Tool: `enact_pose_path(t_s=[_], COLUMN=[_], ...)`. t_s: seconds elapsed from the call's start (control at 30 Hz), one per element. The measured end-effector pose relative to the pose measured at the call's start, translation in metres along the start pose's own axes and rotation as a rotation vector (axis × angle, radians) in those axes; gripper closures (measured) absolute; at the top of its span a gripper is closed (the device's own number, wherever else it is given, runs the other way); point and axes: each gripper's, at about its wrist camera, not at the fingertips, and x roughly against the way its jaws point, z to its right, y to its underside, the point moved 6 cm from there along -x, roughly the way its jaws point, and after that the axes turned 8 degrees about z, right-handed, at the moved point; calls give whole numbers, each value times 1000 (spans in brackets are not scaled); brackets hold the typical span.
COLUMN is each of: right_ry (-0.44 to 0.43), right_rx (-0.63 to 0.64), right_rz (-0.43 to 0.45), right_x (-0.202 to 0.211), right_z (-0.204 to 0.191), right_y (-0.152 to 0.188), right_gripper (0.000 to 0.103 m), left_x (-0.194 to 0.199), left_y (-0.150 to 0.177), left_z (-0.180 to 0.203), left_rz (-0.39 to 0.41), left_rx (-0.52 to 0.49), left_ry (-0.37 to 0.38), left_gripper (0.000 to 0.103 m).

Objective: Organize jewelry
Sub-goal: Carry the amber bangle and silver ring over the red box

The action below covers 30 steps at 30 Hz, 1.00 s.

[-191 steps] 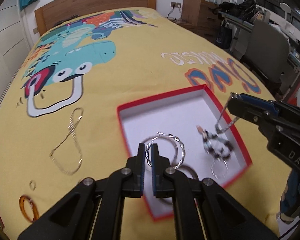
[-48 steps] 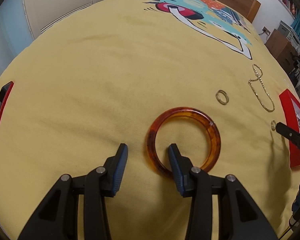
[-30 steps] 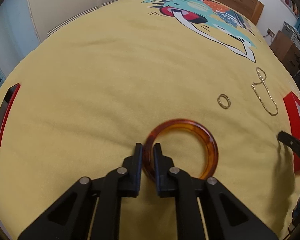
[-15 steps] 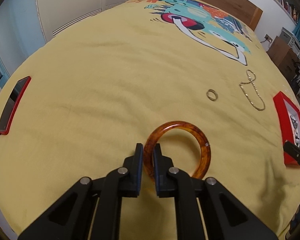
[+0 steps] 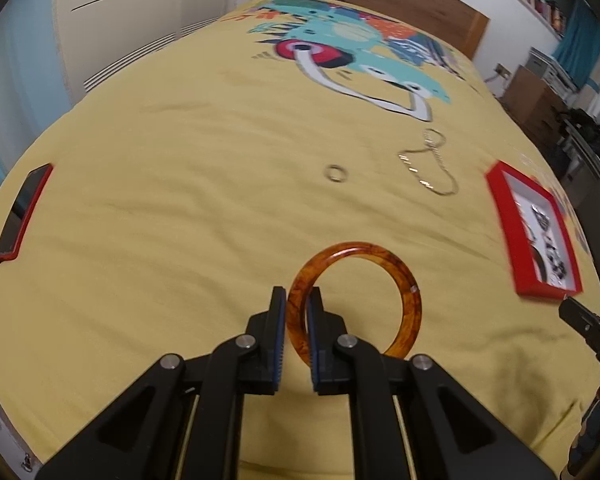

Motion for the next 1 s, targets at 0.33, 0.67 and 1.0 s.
enact_pose_path(t_s=[0.33,0.67,1.0], right_ry=[87,125,135], right_rx=[-82,-122,-97], right_rz=[54,84,57], right_x=[50,52,0], right_z=[79,142,178], right_y=[13,-9,-53], right_gripper=[84,84,84], left_x=[-1,-27,-82], left_y=[1,-20,-42], left_z=[106,212,293], left_rz=[-10,-19,-33], left_rx=[-117,-243,-390], left_ry=[120,201,155], left_gripper=[94,94,94])
